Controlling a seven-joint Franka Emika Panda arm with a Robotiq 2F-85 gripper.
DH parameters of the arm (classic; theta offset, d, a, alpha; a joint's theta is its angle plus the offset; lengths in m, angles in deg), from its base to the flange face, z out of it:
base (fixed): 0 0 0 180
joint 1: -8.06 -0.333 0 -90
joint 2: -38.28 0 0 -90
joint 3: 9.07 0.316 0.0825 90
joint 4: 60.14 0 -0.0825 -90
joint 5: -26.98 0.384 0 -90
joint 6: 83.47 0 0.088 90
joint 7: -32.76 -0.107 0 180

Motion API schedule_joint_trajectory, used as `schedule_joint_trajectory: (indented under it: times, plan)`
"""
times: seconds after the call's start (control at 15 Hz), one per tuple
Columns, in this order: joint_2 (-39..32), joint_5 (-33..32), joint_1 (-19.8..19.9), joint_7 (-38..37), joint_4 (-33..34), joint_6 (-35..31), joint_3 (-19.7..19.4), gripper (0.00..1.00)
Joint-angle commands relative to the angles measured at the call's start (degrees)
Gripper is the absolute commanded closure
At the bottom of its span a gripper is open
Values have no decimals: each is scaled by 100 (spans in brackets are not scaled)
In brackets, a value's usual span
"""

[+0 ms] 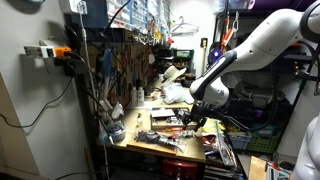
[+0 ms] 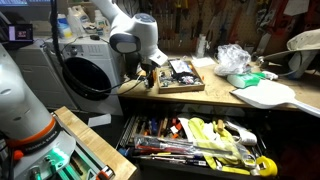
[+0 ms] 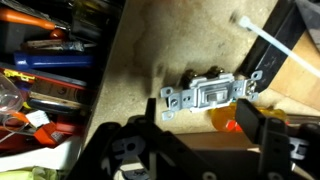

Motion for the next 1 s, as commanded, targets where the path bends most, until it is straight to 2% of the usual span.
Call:
schedule_joint_trajectory:
  times: [0.0, 0.2, 0.33, 0.67, 0.8, 0.93]
  plan:
    - [48, -92, 4, 76, -63, -16, 27, 0]
    - [345, -138, 18, 323, -215, -51, 20, 0]
    - [608, -438, 39, 311, -321, -96, -10, 0]
    - [1316, -2765, 350, 120, -388, 101, -108, 0]
    - [1701, -3398, 496, 122, -354, 332, -114, 0]
    - [2070, -3712, 582, 62, -248, 903, -94, 0]
